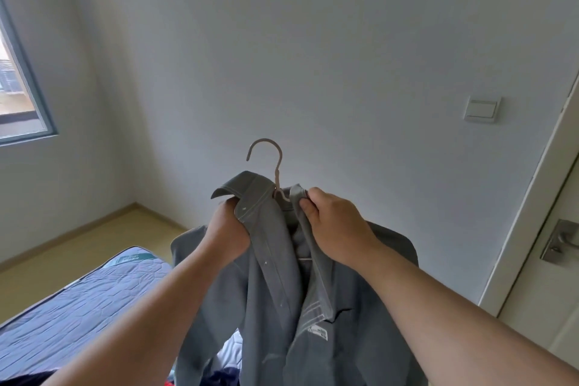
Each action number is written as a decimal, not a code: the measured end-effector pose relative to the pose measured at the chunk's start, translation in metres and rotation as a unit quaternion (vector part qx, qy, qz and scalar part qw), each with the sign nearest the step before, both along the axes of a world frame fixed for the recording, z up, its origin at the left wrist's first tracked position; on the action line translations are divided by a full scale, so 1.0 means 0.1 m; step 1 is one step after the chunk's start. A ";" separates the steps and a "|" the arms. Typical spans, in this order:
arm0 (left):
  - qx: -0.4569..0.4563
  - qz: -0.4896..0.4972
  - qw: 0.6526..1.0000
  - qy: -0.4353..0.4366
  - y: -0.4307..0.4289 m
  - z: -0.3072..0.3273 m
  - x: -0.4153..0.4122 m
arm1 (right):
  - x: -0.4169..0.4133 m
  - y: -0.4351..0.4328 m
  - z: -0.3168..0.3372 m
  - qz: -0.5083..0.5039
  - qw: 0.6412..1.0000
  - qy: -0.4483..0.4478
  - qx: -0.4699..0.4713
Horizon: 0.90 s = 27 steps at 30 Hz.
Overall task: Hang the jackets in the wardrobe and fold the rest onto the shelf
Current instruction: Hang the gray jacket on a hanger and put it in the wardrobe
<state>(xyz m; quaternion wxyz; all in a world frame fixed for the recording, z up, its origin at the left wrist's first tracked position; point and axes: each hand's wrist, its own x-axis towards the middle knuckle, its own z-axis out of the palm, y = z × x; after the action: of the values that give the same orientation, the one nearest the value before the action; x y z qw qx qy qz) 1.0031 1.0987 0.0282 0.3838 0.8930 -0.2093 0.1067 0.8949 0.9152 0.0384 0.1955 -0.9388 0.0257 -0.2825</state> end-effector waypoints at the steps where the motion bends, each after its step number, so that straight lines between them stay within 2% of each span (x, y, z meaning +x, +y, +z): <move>1: 0.007 -0.011 1.000 -0.003 -0.02 0.00 -0.01 | -0.01 -0.02 -0.02 -0.005 1.000 -0.005 0.016; 3: 0.017 -0.044 0.998 -0.036 -0.02 -0.02 -0.02 | -0.04 -0.06 -0.04 -0.023 0.998 -0.014 0.053; 6: -0.006 -0.061 0.989 -0.133 0.11 -0.11 0.00 | -0.09 -0.16 -0.07 -0.075 0.993 -0.041 0.083; 10: 0.093 -0.062 0.975 -0.191 0.35 -0.28 0.17 | -0.18 -0.35 -0.03 -0.134 0.982 -0.066 0.111; 12: 0.099 -0.072 0.971 -0.205 0.34 -0.31 0.16 | -0.20 -0.40 -0.01 -0.144 0.983 -0.066 0.096; 15: 0.113 -0.072 0.970 -0.203 0.13 -0.30 0.02 | -0.20 -0.39 0.00 -0.149 0.984 -0.066 0.075; 20: 0.051 -0.116 0.970 -0.207 -0.22 -0.21 -0.10 | -0.22 -0.46 0.01 -0.167 0.981 -0.066 0.075; 22: 0.030 -0.104 0.976 -0.186 -0.29 -0.18 -0.07 | -0.26 -0.53 0.00 -0.168 0.979 -0.076 0.083; 24: 0.043 -0.100 0.982 -0.155 -0.35 -0.20 -0.06 | -0.30 -0.58 0.00 -0.160 0.980 -0.074 0.093; 27: 0.083 -0.144 0.974 -0.151 -0.47 -0.20 -0.05 | -0.35 -0.61 -0.03 -0.141 0.983 -0.057 0.099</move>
<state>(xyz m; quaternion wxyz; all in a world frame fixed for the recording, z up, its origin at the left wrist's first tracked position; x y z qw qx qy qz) 0.9976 1.0522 0.0078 0.2836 0.8558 -0.3992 0.1666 0.8597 0.8540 0.0350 0.2469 -0.8841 0.1742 -0.3564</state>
